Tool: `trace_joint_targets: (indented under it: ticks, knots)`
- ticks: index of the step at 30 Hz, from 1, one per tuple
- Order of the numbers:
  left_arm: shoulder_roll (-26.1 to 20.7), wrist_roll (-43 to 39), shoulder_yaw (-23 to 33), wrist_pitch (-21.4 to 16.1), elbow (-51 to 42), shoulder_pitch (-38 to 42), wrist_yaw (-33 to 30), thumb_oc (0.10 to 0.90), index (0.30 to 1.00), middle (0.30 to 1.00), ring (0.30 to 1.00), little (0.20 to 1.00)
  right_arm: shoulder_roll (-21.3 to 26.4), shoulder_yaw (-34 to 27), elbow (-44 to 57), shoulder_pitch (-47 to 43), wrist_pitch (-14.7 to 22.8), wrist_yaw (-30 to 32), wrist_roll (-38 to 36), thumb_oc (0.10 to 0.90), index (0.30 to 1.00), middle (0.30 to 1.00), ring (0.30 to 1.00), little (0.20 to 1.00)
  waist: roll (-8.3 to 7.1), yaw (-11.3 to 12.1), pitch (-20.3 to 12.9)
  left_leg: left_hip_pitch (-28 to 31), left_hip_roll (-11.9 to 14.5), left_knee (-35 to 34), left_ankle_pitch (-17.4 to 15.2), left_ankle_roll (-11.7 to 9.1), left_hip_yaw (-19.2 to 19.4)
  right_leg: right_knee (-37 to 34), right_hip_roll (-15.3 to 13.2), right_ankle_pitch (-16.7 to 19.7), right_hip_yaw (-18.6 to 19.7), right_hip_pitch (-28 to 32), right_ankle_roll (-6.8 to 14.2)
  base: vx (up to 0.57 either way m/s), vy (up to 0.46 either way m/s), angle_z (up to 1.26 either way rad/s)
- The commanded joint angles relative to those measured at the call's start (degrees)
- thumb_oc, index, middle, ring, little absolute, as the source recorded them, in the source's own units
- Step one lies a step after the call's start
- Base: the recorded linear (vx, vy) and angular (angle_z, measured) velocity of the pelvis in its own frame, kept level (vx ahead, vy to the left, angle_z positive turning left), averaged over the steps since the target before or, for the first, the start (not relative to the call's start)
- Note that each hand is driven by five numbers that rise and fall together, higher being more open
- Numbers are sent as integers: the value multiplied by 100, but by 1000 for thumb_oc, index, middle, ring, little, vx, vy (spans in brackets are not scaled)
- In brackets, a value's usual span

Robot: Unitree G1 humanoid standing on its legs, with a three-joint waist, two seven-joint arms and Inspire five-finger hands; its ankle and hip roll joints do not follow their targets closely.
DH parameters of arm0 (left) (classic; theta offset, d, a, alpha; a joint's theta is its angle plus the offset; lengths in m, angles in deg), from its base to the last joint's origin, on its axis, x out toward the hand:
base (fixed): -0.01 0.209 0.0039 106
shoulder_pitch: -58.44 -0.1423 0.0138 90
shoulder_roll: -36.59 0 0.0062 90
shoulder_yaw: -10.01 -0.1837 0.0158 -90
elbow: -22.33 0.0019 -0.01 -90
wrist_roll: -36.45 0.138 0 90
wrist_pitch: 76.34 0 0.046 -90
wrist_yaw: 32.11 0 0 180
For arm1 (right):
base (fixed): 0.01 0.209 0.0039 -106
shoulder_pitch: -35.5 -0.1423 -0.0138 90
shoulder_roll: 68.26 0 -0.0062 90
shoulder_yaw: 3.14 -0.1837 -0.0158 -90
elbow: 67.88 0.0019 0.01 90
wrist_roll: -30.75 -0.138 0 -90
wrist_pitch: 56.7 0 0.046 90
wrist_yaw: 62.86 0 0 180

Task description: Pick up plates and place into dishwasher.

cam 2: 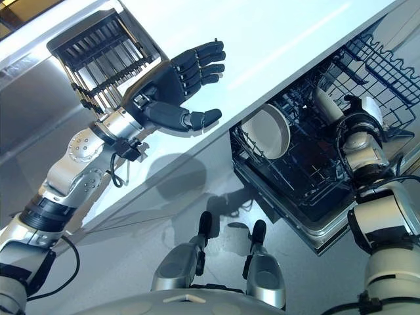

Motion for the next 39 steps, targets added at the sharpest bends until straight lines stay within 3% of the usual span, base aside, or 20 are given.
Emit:
trace_joint_targets:
  ticks: [1, 15, 39]
  knots:
    - [21, -268, 414, -585, -689, 158, 61, 800, 900, 900, 900, 900, 662, 359, 677, -255, 302, 447, 431, 800, 900, 900, 900, 900, -57, -62, -394, 67, -263, 53, -257, 148, 169, 1024, 206, -462, 118, -154, -24, 64, 25, -1]
    - [122, -47, 742, -611, -785, -431, 175, 800, 900, 900, 900, 900, 770, -762, 2420, 1013, 682, 1003, 628, 800, 900, 900, 900, 900, -192, -267, -735, 331, -244, 34, -384, 185, 293, 904, 248, -475, 248, 113, 26, 42, 18, -5]
    - [380, 185, 1245, -711, -879, -1102, 383, 800, 900, 900, 900, 900, 261, -1915, 4648, 2771, 1013, 280, 846, 800, 900, 900, 900, 900, -359, -576, -1204, 589, -162, 21, -489, 226, 526, 803, 326, -480, 482, 313, 70, 23, 8, -6]
